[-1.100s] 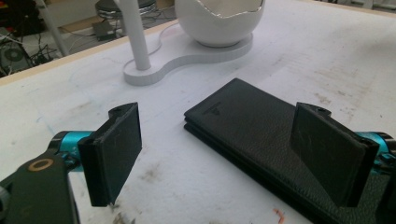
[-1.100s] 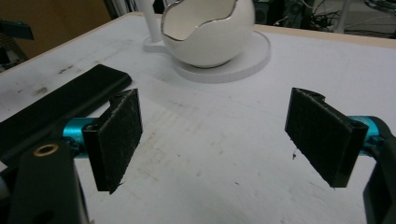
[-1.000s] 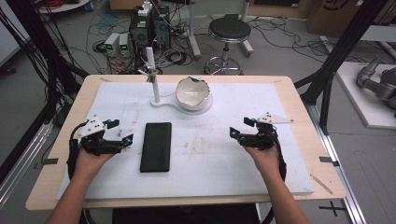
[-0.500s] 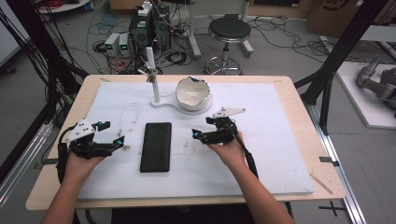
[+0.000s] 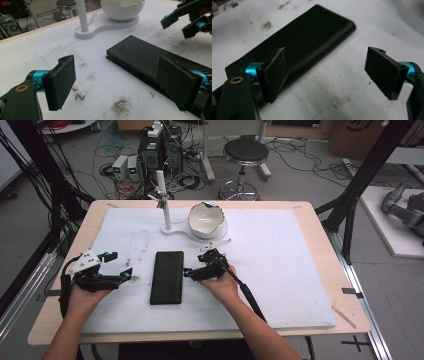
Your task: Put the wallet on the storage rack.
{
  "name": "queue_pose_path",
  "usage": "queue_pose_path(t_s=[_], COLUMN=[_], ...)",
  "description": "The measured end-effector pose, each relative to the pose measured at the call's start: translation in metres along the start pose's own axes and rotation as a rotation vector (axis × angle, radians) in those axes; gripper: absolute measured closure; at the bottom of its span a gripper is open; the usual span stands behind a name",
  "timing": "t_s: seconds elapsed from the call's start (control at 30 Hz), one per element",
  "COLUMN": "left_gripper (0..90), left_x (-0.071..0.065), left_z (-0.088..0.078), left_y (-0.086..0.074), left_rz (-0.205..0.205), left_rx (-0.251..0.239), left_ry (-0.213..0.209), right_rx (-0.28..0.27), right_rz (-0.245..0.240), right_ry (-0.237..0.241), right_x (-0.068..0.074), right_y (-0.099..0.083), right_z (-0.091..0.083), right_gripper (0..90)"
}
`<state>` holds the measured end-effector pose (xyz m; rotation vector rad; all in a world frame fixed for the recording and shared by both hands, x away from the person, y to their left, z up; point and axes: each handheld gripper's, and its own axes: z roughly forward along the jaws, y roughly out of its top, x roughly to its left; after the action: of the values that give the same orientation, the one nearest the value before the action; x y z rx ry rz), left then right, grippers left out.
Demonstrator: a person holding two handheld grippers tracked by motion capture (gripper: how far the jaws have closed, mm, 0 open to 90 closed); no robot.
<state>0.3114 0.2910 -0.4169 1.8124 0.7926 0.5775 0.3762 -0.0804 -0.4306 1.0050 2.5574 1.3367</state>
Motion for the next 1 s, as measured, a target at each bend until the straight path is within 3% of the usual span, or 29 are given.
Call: queue_pose_path(t_s=[0.4,0.8,1.0], left_gripper=[16.8,16.8,16.8], left_x=[-0.001,-0.003,-0.003], left_z=[0.0,0.002,0.002], left_y=[0.0,0.002,0.003], left_rz=[0.006,0.018,0.019], left_rx=[0.0,0.001,0.003], left_ry=[0.006,0.004,0.008], right_rx=[0.09,0.087,0.07], right_rz=[-0.005,0.005,0.023], right_ry=[0.053,0.072,0.08], right_x=[0.02,0.029,0.029], right_y=[-0.005,-0.006,-0.009], right_z=[0.034,0.039,0.038], right_gripper=[19.3,26.1,37.9])
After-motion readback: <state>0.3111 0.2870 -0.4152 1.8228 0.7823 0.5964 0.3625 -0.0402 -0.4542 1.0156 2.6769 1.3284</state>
